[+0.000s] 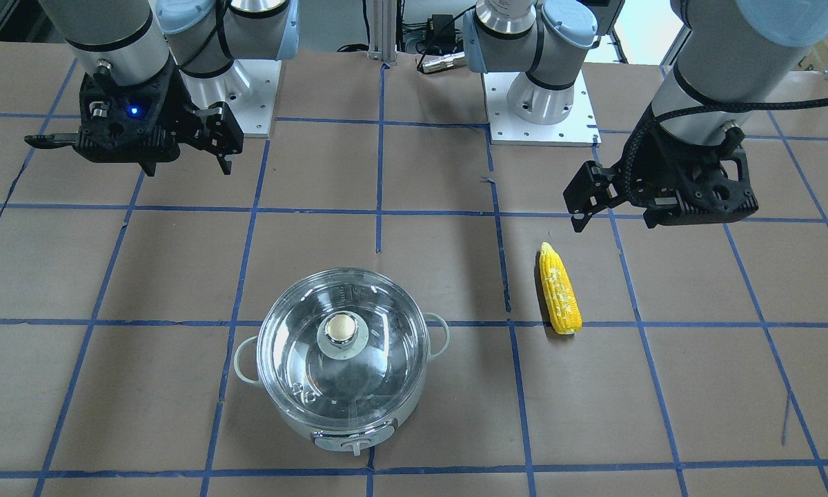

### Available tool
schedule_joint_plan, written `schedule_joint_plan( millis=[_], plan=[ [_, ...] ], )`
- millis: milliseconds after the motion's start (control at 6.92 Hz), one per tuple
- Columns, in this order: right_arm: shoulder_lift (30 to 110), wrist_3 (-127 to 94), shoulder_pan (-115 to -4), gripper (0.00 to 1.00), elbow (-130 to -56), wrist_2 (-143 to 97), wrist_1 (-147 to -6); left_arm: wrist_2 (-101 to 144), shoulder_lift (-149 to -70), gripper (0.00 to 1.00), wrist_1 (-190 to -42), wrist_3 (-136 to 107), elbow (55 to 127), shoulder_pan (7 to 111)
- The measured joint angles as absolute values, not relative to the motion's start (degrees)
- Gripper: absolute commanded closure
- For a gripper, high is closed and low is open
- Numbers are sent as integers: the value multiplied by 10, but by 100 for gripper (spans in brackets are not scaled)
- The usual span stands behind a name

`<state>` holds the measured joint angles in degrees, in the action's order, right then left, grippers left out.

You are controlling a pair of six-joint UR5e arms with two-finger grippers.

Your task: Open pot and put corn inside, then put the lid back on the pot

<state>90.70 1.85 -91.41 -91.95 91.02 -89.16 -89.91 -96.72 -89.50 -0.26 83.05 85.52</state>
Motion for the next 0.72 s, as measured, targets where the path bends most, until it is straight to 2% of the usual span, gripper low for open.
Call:
schedule_joint_plan(
  millis=[723],
  plan=[
    [906,17,-914,0,-921,916,-897,-902,-968,0,-890,4,840,855]
  ],
)
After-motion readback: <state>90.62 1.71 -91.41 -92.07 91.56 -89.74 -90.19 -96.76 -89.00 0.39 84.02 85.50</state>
